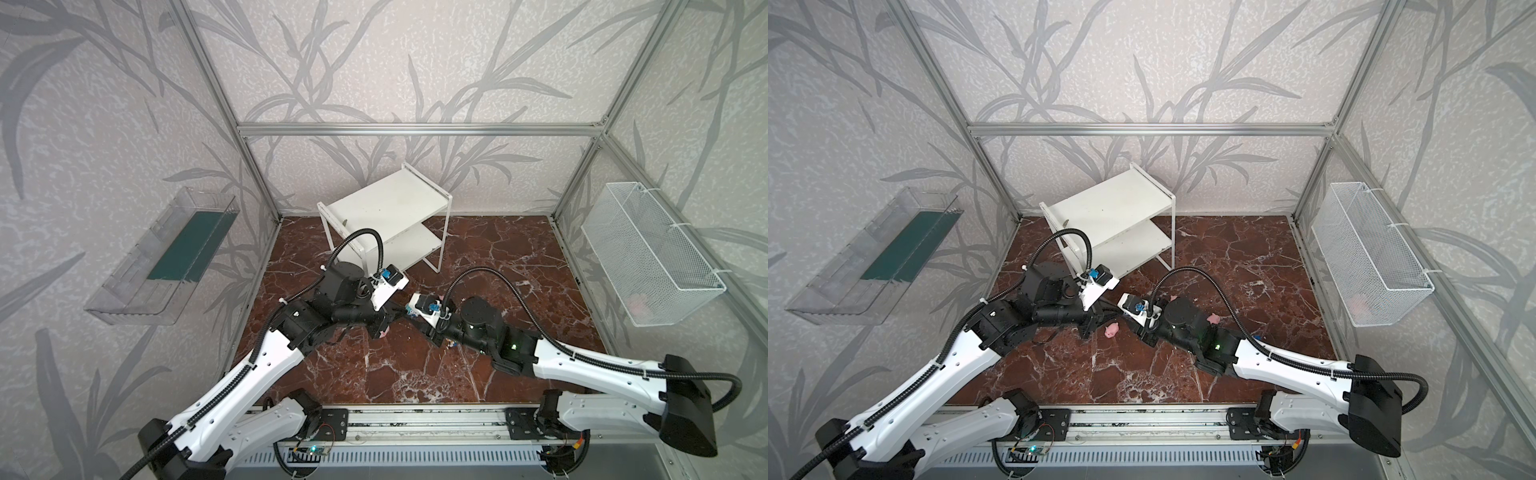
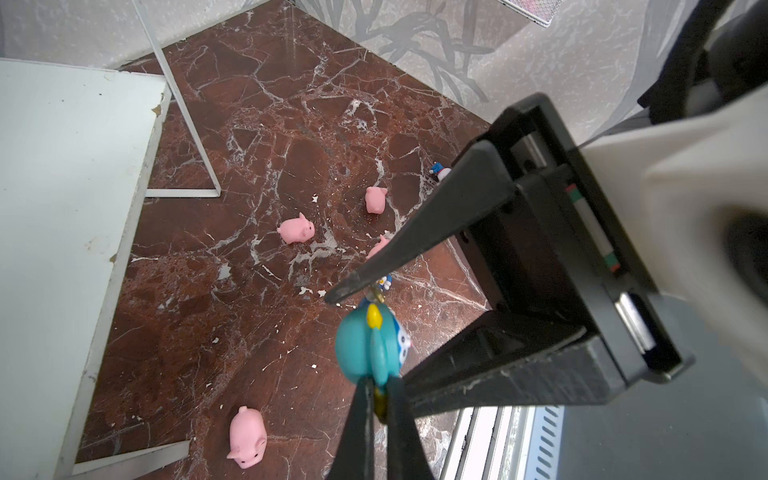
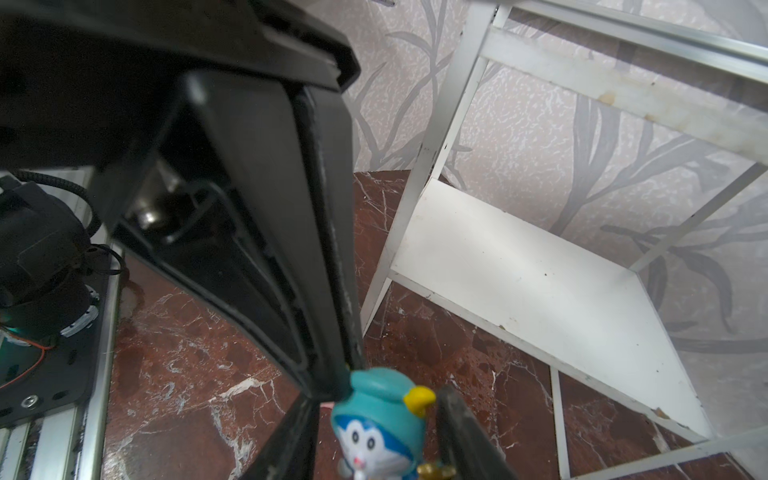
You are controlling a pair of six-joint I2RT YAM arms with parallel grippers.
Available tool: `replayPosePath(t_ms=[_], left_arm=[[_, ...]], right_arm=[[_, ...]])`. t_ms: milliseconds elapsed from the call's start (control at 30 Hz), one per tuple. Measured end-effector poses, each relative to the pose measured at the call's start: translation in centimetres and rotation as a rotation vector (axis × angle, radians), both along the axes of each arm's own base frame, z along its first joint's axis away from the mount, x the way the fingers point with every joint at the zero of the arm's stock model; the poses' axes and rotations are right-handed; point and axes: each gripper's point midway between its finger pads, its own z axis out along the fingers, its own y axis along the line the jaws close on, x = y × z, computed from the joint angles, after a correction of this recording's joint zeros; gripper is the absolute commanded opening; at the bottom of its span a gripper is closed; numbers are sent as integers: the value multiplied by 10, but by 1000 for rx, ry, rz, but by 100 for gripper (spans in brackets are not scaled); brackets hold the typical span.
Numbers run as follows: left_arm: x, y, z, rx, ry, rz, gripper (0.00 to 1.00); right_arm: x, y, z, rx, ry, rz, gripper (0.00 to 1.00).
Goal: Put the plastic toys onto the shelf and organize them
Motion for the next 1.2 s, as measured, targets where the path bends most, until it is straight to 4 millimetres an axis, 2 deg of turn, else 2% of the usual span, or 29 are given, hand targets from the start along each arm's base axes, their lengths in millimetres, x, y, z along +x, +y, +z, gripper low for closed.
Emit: replayPosePath(t_ms=[167, 567, 800, 833, 867, 933, 1000, 1100, 1133, 1200], left_arm=[[0, 0, 0, 0, -1, 0, 0], [1, 0, 0, 0, -2, 2, 0], [1, 0, 0, 1, -3, 5, 0], [1, 1, 0, 2, -3, 6, 2], [2, 1, 0, 3, -4, 8, 10], [3, 2, 0, 5, -9, 12, 40], [4, 2, 1, 1, -9, 14, 62], [4, 2, 2, -1, -13, 17, 90], [5, 3, 3, -5, -11, 24, 99], [5, 4, 5, -9, -21, 27, 99]], right_arm=[[1, 1, -1, -27, -22, -26, 45], [1, 0, -5, -85, -58, -60, 30], [3, 0, -5, -89, -63, -74, 29], [4, 0, -5, -88, -64, -76, 29], [5, 0, -5, -87, -65, -80, 29], [6, 1, -4, -81, -67, -87, 28], [8, 1, -6, -83, -69, -99, 28], [14, 0, -10, -94, -69, -125, 28], [17, -1, -11, -93, -68, -134, 28], [23, -4, -10, -77, -69, -152, 28]])
